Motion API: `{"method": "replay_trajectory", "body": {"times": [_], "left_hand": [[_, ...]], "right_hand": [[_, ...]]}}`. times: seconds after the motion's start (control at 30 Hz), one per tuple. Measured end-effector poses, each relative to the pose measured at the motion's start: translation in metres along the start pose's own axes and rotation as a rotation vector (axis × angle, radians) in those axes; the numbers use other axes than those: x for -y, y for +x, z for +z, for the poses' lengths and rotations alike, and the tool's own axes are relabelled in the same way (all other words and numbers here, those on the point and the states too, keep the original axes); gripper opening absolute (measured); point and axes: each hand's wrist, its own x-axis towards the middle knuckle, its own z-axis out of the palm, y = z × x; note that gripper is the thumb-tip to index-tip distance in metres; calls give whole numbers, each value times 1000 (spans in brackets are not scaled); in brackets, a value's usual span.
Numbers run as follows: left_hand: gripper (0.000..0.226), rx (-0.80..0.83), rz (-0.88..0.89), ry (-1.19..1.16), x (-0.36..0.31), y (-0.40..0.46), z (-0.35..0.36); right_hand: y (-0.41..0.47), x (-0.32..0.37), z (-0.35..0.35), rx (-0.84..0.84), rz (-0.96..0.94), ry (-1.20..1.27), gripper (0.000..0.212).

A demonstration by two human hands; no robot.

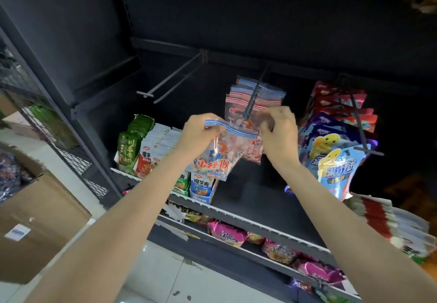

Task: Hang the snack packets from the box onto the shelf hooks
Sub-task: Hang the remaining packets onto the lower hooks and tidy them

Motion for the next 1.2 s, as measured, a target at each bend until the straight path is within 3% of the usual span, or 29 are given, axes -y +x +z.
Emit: {"method": "replay_trajectory", "body": {"times": [0.1, 0.2, 0.43, 0.8, 1.2], "left_hand": [[10, -3, 5, -92, -9, -11, 0], [9, 8, 9, -221, -19, -17, 2], [5, -59, -37, -287, -35, -13, 17], [6, -124, -148, -329, -35, -6, 23], [8, -114, -97, 19, -33, 23, 27]], "right_hand": [[-12, 10, -7, 141, 146, 377, 22], [-23, 12, -13, 192, 118, 510, 9], [-16, 11, -18, 47, 136, 405, 18], [-12, 9, -6, 2, 129, 274, 8], [-2, 3, -2, -6, 106, 87, 5]]}}
